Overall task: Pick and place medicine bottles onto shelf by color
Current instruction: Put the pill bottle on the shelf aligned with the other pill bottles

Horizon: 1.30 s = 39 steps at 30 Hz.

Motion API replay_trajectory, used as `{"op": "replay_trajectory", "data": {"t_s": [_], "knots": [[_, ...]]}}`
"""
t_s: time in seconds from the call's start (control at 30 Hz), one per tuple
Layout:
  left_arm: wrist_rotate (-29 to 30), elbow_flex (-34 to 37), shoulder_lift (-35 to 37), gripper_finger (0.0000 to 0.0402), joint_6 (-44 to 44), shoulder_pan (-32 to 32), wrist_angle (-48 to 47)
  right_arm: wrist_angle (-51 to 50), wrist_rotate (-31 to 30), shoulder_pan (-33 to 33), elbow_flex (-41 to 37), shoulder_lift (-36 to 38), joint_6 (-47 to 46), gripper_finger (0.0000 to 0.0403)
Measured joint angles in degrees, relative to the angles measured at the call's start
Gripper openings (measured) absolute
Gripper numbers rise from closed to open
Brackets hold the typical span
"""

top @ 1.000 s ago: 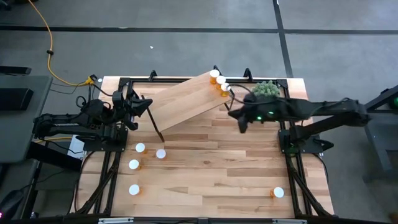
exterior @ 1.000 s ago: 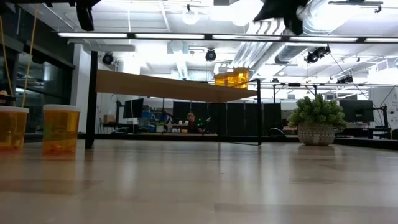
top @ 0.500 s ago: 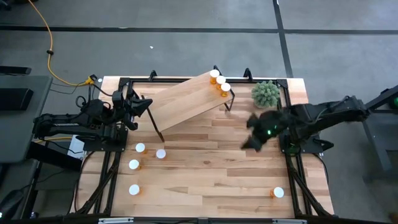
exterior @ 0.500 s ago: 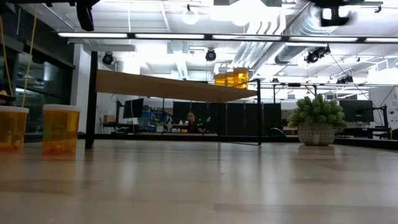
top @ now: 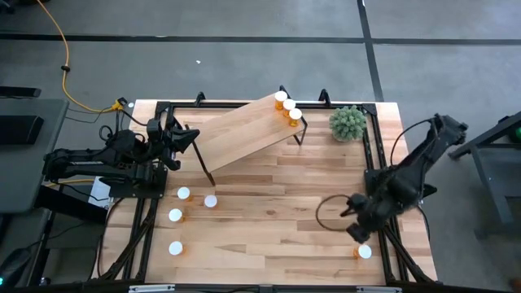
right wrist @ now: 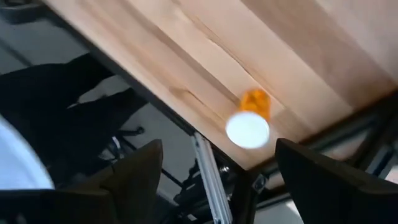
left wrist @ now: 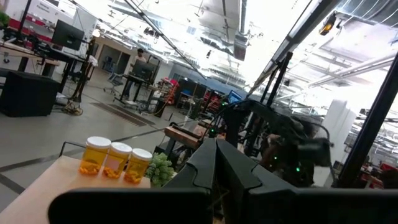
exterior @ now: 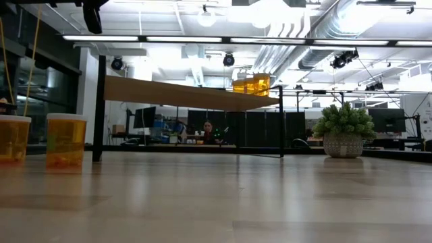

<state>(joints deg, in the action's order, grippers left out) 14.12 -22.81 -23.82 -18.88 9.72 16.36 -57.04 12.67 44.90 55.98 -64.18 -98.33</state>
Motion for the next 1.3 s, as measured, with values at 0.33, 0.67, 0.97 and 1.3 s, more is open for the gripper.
{"op": "replay_trajectory", "data": {"t_s": [0.33,0.67,0.97,1.3], "knots": [[0.0,0.0,0.0,0.0,0.0,0.0,0.0,1.8,-0.1,9.4,-0.3,-12.0,-13.8,0.0303],[0.0,0.0,0.0,0.0,0.0,0.0,0.0,5.8,4.2,9.9,-0.3,-22.2,-13.7,0.0303],[0.0,0.0,0.0,0.0,0.0,0.0,0.0,6.1,4.2,9.9,-0.3,-27.0,-13.7,0.0303],[0.0,0.0,0.0,0.0,0.0,0.0,0.0,7.1,5.3,9.9,-0.4,-27.8,-13.7,0.0293]]}}
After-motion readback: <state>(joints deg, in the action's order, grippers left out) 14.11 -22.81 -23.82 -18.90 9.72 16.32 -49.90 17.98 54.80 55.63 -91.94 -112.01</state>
